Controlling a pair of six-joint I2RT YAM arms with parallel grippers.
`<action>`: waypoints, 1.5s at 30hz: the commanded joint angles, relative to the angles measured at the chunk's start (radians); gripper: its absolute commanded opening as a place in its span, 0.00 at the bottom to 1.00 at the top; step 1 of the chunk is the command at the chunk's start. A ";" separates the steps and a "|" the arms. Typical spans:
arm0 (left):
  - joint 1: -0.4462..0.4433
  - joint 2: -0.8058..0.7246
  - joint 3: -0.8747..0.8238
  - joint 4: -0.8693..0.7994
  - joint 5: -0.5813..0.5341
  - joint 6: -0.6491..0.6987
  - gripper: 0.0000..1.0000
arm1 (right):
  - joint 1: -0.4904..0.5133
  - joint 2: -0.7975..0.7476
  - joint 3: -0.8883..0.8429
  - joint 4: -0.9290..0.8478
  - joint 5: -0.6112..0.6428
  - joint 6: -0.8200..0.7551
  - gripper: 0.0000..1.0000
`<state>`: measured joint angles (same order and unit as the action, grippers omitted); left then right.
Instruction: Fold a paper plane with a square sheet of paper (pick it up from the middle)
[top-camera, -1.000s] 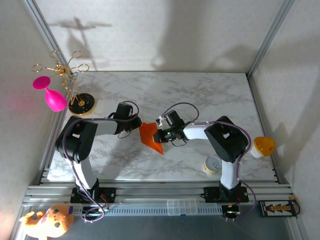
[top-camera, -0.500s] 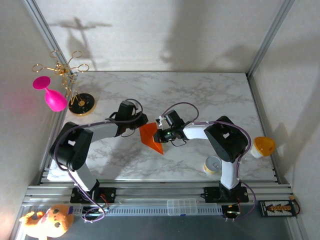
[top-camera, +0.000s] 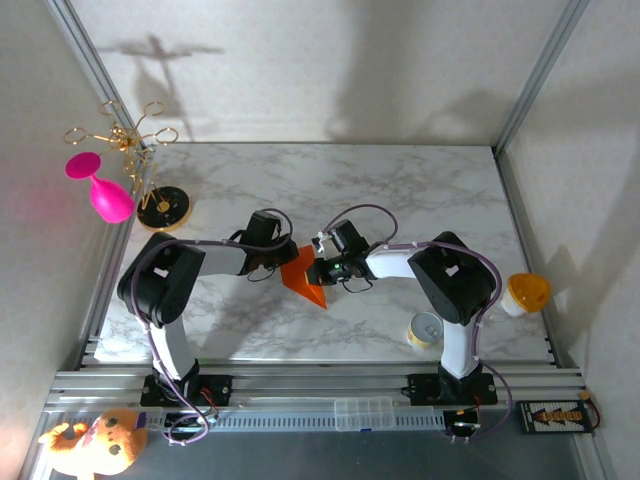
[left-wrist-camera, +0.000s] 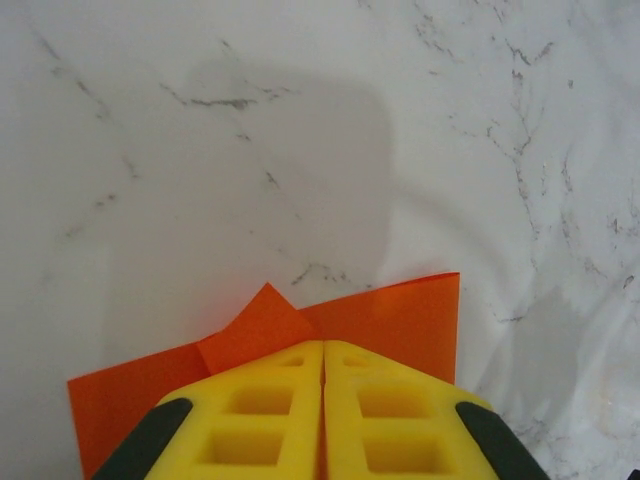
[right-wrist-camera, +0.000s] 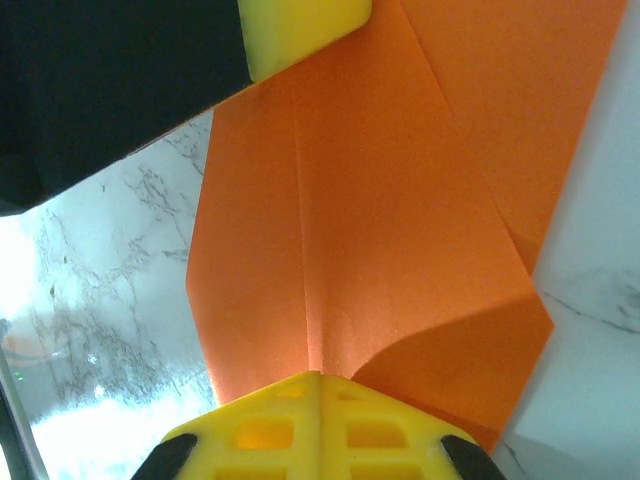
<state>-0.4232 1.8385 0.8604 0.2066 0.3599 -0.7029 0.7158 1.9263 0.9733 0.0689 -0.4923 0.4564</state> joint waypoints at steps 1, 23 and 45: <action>0.087 0.048 0.019 -0.039 -0.140 0.038 0.08 | 0.002 0.112 -0.077 -0.225 0.127 -0.019 0.00; 0.105 -0.309 -0.135 0.010 -0.057 -0.153 0.33 | -0.044 -0.151 0.010 0.051 0.044 0.132 0.18; -0.039 -0.339 -0.334 0.270 0.027 -0.461 0.55 | -0.101 -0.036 0.007 0.040 -0.055 0.111 0.25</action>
<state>-0.4511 1.4811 0.5346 0.4339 0.3618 -1.1355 0.6113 1.8698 0.9443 0.1276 -0.4992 0.5877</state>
